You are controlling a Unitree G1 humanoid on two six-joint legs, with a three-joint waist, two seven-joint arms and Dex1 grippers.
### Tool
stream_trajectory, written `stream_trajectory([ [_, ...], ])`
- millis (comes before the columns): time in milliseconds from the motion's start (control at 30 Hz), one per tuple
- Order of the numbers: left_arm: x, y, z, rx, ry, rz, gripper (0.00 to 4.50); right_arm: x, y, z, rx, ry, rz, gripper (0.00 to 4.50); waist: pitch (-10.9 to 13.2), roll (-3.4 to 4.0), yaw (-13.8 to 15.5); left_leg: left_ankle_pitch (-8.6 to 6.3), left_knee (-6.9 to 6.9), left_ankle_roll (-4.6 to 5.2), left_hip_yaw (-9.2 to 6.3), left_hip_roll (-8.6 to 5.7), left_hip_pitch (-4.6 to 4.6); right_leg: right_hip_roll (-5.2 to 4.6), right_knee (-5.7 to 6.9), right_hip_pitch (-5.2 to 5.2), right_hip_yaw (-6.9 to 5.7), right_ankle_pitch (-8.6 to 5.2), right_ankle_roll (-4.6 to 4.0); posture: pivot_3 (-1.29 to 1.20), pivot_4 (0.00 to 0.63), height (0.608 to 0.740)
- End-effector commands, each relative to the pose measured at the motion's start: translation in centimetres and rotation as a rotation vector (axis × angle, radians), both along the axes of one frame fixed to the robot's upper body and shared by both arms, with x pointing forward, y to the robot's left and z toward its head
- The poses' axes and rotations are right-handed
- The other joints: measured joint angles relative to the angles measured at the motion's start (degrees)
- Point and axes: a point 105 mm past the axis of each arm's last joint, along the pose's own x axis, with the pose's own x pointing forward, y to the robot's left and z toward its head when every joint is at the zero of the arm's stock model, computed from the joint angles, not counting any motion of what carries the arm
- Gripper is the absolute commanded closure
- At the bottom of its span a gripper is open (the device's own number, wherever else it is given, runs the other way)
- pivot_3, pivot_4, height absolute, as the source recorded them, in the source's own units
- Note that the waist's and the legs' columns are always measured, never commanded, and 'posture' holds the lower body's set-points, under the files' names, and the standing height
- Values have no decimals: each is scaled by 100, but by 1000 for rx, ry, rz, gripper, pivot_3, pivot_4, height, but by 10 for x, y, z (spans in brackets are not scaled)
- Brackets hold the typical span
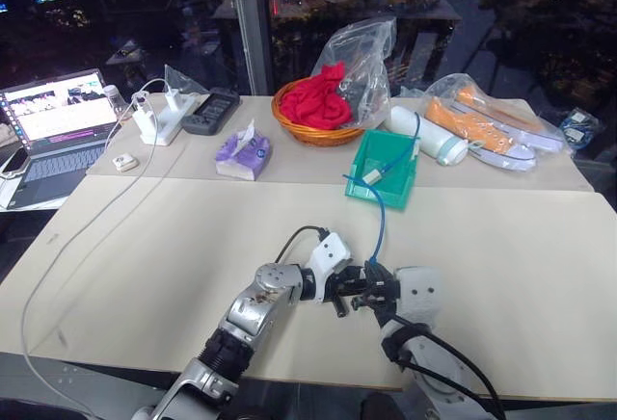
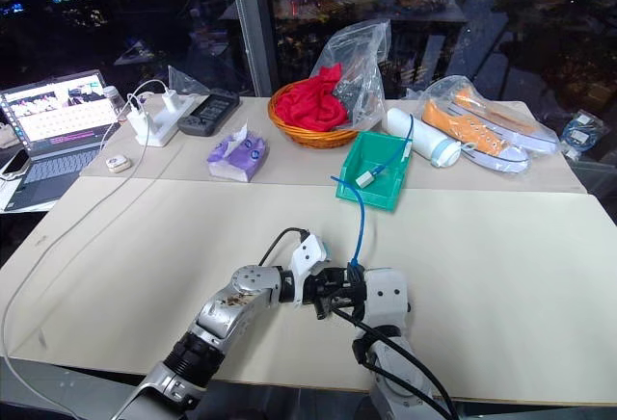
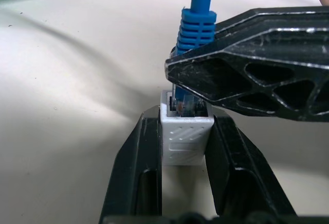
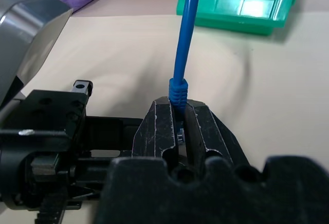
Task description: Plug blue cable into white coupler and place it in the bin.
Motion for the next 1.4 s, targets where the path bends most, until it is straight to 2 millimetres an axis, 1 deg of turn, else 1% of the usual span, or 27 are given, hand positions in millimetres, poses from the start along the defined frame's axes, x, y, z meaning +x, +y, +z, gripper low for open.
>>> stream_trajectory([
  [33,-2,-4,13,-39,-38,-14,3830,-14,12,-50,0,261,83,4500,-1,0,4,-3,-5,5,0,0,12,0,-2,13,0,-3,1,0,150,740],
  [167,-2,-4,13,-40,-36,-11,3830,-24,8,-68,-56,340,103,4500,-17,-7,13,-6,-8,10,0,0,20,0,-4,25,-1,-18,21,0,150,740],
  [300,-2,-2,13,-39,-36,-8,3830,-32,0,-86,-103,441,88,4500,-51,-15,22,-9,-11,15,0,0,26,-1,-7,33,-2,-19,18,0,150,740],
  [400,-2,-1,14,-38,-37,-5,3830,-37,-8,-97,-109,529,54,4500,-104,-46,29,-11,-20,18,0,1,39,-1,-8,43,-3,-25,12,0,150,740],
  [500,-2,0,14,-36,-37,-2,3830,-43,-13,-104,-104,608,32,4500,-135,-72,47,-14,-29,24,0,3,52,-1,-7,50,-4,-37,16,0,150,740],
  [567,-2,1,14,-37,-36,2,3830,-47,-13,-107,-116,643,44,4500,-145,-79,51,-16,-30,25,0,3,57,-1,-7,54,-4,-52,37,0,150,740],
  [733,-2,1,13,-34,-34,8,3830,-50,-14,-111,-133,681,56,4500,-176,-97,67,-20,-41,32,0,4,85,0,-6,71,-4,-65,43,0,150,740],
  [900,0,2,13,-39,-31,18,3830,-41,-13,-100,-127,621,54,4500,-184,-103,76,-30,-42,48,0,4,103,0,-5,88,-4,-80,52,0,150,740],
  [967,0,4,14,-50,-34,17,2824,-37,-14,-97,-132,606,50,4500,-184,-103,73,-30,-42,48,0,4,103,0,-4,88,-4,-81,52,0,150,740],
  [1000,0,3,14,-51,-34,10,2652,-36,-15,-96,-138,602,47,4500,-189,-106,76,-30,-42,48,0,5,103,0,-4,88,-4,-80,52,0,150,740],
  [1033,0,4,14,-46,-36,15,2356,-35,-17,-94,-140,594,42,4500,-191,-105,76,-30,-42,48,1,5,107,0,-3,90,-4,-81,52,0,150,740],
  [1133,3,6,14,-37,-41,29,1356,-31,-21,-91,-150,578,35,4500,-192,-106,127,-31,-43,48,1,5,112,0,-5,101,-5,-82,54,0,150,740],
  [1167,5,10,16,-39,-52,40,1024,-29,-22,-88,-154,563,34,4500,-194,-109,153,-31,-42,48,1,5,114,0,-6,104,-5,-82,54,0,150,740],
  [1300,7,30,26,-34,-114,58,1024,-19,-25,-73,-154,485,31,4500,-192,-107,178,-31,-42,47,1,5,115,-1,-8,108,-5,-82,55,0,150,740],
  [1367,-2,44,40,-66,-126,20,1024,-11,-26,-56,-156,405,38,4500,-184,-100,162,-31,-42,47,1,5,113,0,-7,105,-5,-82,55,0,150,740],
  [1400,-11,52,49,-108,-99,-17,1024,-8,-26,-45,-142,350,46,4500,-174,-94,150,-31,-43,47,0,6,111,0,-6,100,-5,-82,55,0,150,740],
])
